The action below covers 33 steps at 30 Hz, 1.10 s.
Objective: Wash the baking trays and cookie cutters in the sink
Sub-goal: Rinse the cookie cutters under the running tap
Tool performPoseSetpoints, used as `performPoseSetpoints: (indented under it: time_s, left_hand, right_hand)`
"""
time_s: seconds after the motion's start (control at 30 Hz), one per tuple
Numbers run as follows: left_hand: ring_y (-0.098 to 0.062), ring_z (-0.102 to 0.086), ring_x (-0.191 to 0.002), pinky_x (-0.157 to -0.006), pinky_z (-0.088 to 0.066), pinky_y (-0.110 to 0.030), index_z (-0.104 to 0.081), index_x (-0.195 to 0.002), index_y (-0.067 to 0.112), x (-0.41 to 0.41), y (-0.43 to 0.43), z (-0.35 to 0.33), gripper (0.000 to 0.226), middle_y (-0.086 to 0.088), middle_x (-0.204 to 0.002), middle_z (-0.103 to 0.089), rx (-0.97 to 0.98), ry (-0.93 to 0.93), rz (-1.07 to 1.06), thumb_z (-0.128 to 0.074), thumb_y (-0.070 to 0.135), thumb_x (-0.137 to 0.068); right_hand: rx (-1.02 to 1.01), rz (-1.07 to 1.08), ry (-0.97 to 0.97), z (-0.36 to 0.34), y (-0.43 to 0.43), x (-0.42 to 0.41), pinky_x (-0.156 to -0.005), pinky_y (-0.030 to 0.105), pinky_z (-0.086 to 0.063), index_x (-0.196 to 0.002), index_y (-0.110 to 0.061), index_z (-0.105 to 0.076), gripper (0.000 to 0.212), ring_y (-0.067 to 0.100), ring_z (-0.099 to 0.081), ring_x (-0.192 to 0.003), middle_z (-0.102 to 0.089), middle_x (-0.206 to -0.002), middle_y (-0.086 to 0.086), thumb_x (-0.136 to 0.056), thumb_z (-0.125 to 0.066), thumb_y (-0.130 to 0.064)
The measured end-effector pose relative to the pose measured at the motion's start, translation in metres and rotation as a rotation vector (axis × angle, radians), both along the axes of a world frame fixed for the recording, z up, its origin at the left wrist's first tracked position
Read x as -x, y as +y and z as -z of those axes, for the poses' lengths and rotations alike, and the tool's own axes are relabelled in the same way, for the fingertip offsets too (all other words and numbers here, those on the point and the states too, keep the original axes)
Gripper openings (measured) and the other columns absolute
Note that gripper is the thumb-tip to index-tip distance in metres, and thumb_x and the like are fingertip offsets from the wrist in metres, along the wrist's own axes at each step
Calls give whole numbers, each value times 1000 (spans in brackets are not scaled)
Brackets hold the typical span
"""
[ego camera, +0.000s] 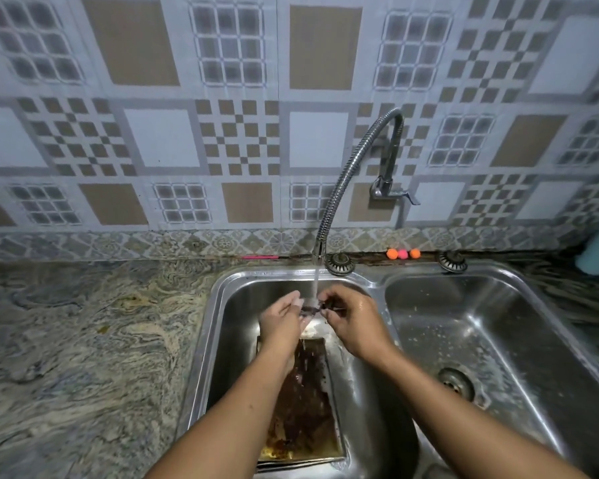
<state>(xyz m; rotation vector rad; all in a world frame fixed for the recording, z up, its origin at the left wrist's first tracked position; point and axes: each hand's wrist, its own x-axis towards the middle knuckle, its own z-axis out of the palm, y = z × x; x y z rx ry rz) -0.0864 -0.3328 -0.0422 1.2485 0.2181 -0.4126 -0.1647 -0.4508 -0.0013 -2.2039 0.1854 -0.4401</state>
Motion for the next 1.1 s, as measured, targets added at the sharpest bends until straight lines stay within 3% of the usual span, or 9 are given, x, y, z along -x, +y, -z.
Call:
performPoseSetpoints:
  time_s: [0.1,0.3,0.4,0.5,0.6,0.7,0.8,0.93,1.1]
  left_hand:
    - [-21,-72,-99,-84,-60,-29,-70,-118,13,-5,4,-6,23,-10,-115,-73,-141,-147,-6,-65,7,-96]
    - [-20,-75,-69,-56,-59,-25,-66,-116,0,9,1,-5,21,-14,-83,-77,183,199,-65,-51,3,-102]
    - [-23,-76,-78,-73,-61,-32,-66,-118,-1,11,-1,-2,22,-16,-91,-76,165,164,-119,-53,1,-101]
    - [-23,-74,-94,-93,-58,-39,-70,-118,11,4,3,-4,25,-9,-107,-75,-119,-48,-118,-64,3,-95]
    - [-21,-73,-95,-95,-57,-44,-73,-115,16,-2,0,-12,26,-4,-107,-76,-259,-194,-69,-70,7,-91]
    - [-22,-73,-92,-84,-61,-35,-72,-113,11,0,-7,-20,21,-7,-103,-75,-142,-59,-64,-67,5,-94]
    - [-26,-70,-82,-69,-60,-33,-67,-117,0,9,-14,-9,21,-22,-104,-73,74,172,-22,-59,5,-99]
    - [-30,-68,-81,-62,-63,-30,-63,-120,-4,23,-21,-4,26,-26,-100,-70,194,234,-74,-49,-7,-98]
    - [-23,-68,-85,-70,-57,-28,-68,-103,7,17,-22,-24,12,-9,-91,-72,-55,-48,-96,-65,0,-94]
  right_hand:
    - [-195,83,85,3,-3,-5,-87,41,-59,-87,-28,-71,29,6,-71,-86,-74,-90,-10,-84,-73,1]
    - [-53,13,121,-25,11,-29,-77,26,-57,-100,-29,-69,24,10,-70,-81,-73,-86,-6,-85,-68,-11]
    - [67,-34,82,-25,12,-21,-79,22,-55,-102,-32,-68,30,4,-68,-84,-73,-92,-12,-82,-67,-10]
    - [-36,6,61,-10,2,-9,-77,28,-57,-93,-31,-67,34,5,-67,-78,-72,-87,-10,-78,-73,-2]
    - [-283,102,104,-4,-5,-4,-81,42,-58,-82,-26,-70,34,6,-61,-71,-71,-80,-4,-76,-76,7]
    - [-370,126,108,-16,-7,-13,-88,45,-57,-88,-22,-70,30,10,-62,-77,-71,-86,1,-79,-74,7]
    - [-231,99,130,-28,-6,-19,-89,35,-57,-97,-26,-70,32,9,-66,-83,-71,-90,-7,-81,-72,1]
    - [90,-7,146,-30,0,-9,-73,1,-41,-103,-29,-74,33,2,-61,-85,-71,-96,-13,-78,-69,-8]
    - [-153,51,83,-13,-16,7,-68,22,-52,-88,-22,-70,28,7,-59,-68,-67,-75,-11,-74,-78,2]
